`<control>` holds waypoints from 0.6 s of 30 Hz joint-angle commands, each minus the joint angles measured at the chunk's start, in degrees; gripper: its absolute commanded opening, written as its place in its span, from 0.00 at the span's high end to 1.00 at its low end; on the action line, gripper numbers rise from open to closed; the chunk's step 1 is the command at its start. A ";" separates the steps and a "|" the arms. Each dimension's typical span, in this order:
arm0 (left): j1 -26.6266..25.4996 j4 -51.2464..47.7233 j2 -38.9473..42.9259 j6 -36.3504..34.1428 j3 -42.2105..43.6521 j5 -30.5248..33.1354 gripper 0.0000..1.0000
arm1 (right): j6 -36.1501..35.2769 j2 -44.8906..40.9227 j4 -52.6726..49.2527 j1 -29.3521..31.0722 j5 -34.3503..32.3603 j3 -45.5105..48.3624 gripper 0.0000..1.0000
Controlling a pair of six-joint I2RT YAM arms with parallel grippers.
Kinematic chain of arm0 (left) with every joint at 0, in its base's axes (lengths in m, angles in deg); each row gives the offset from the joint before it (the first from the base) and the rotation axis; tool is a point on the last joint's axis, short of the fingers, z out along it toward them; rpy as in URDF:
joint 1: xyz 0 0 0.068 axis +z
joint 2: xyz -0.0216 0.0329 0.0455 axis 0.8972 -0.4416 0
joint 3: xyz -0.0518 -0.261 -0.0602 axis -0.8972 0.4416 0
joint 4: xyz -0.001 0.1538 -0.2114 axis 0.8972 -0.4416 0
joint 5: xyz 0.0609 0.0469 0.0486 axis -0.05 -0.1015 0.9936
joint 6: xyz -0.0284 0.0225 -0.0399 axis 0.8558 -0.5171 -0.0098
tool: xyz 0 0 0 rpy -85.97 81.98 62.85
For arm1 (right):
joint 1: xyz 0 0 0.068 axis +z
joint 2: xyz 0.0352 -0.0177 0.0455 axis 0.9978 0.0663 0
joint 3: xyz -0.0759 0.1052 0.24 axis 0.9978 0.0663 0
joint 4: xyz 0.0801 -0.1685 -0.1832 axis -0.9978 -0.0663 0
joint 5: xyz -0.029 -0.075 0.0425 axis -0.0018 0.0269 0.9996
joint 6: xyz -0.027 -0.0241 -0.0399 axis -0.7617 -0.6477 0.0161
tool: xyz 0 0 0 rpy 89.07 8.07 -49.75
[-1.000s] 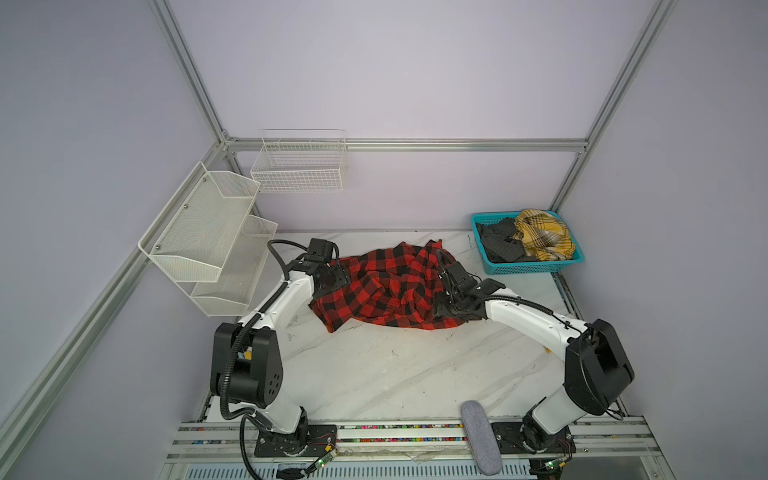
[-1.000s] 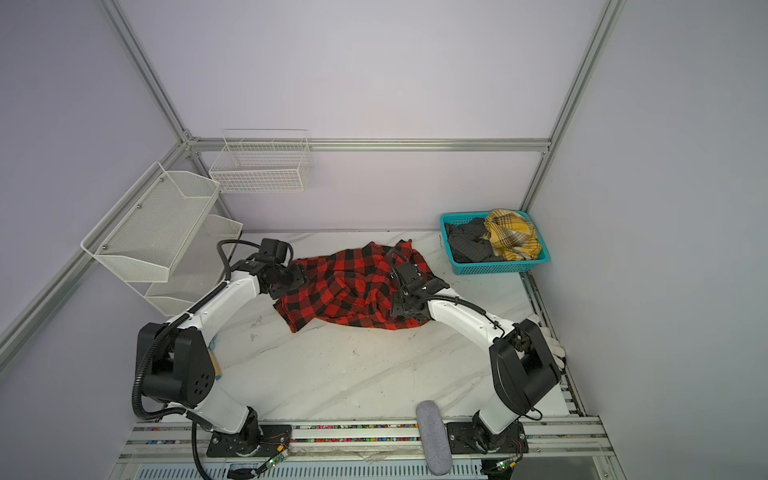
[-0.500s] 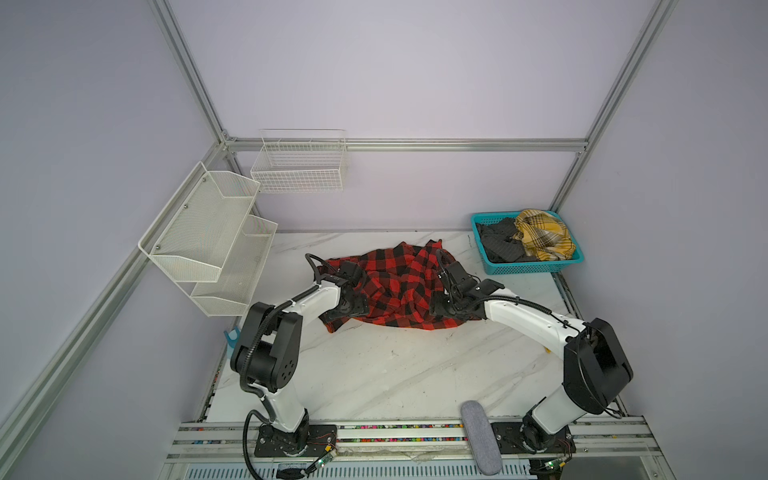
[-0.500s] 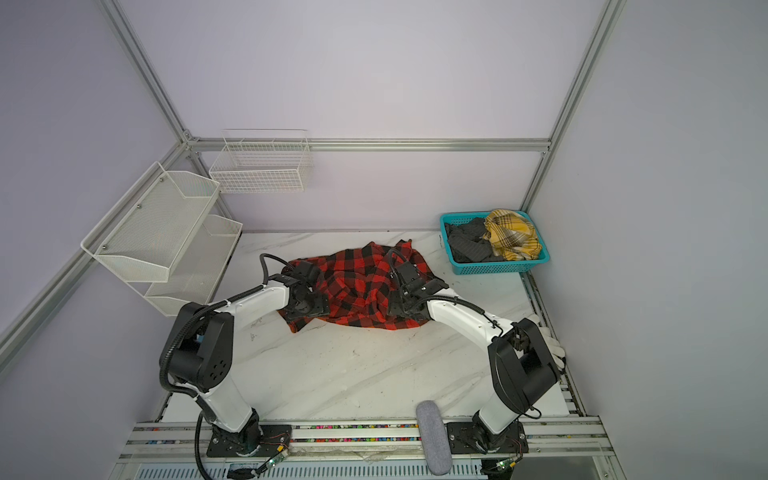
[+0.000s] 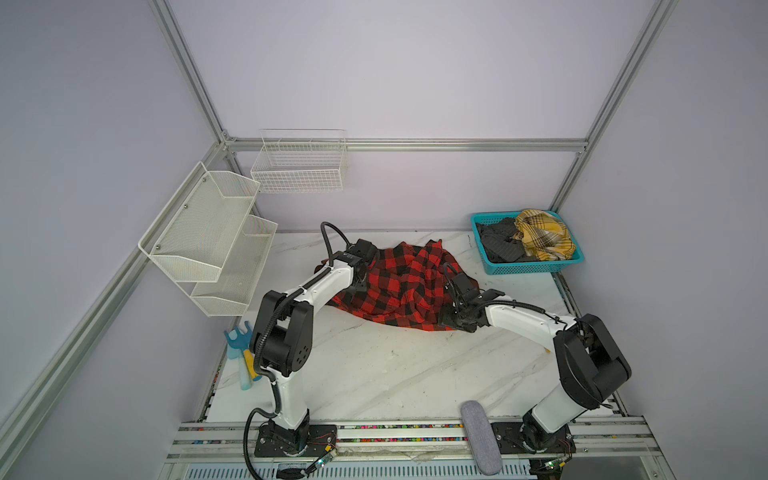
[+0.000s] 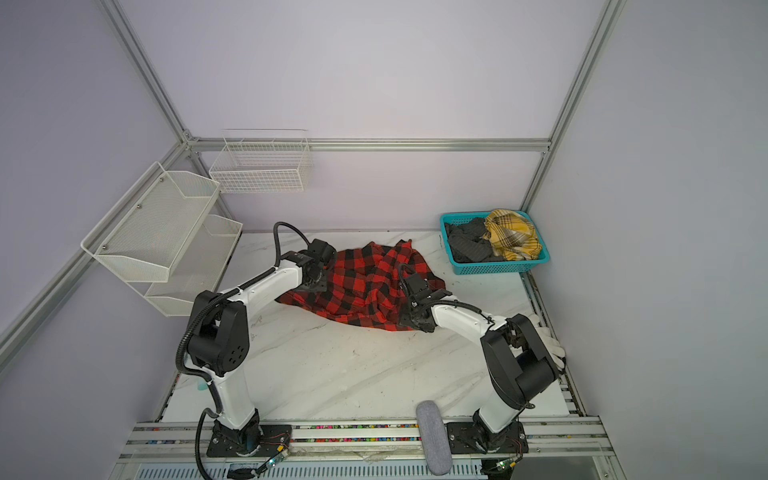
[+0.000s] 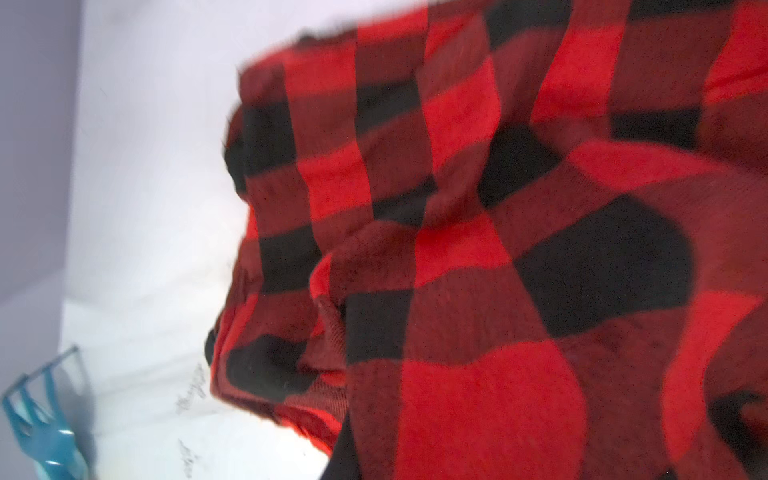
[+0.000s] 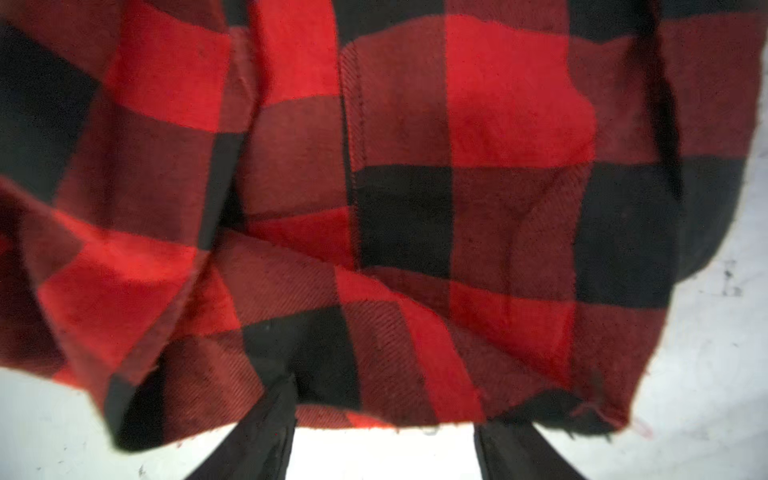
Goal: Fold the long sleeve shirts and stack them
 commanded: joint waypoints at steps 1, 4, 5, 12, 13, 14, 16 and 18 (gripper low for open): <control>0.18 -0.30 -1.90 -7.42 -10.45 10.81 0.93 | 0.19 1.17 0.32 -1.12 -0.47 0.70 0.33; 0.80 0.25 -8.70 -13.47 -18.15 15.09 0.75 | 0.20 1.10 0.23 -1.88 -0.07 0.92 0.33; 1.25 0.08 -10.77 -14.07 -20.80 14.66 0.59 | 0.19 1.01 0.18 -1.97 0.12 0.88 0.33; 3.03 -11.16 -15.50 -1.83 -33.06 8.32 0.13 | -1.15 -1.67 -1.94 -1.93 0.76 -1.81 0.34; 4.62 -13.06 -13.88 1.65 -31.94 4.74 0.13 | -1.78 -2.05 -2.49 -1.93 0.41 -2.51 0.34; 6.30 -14.17 -11.92 4.63 -29.83 1.33 0.14 | -2.54 -2.29 -2.94 -1.97 0.15 -3.21 0.34; 12.49 -14.24 -6.14 11.27 -21.91 -10.71 0.17 | -3.44 -2.59 -3.99 -1.88 0.11 -4.67 0.34; 18.95 -10.76 -0.04 15.99 -10.54 -22.82 0.21 | -3.99 -3.17 -4.85 -1.89 -0.06 -5.72 0.34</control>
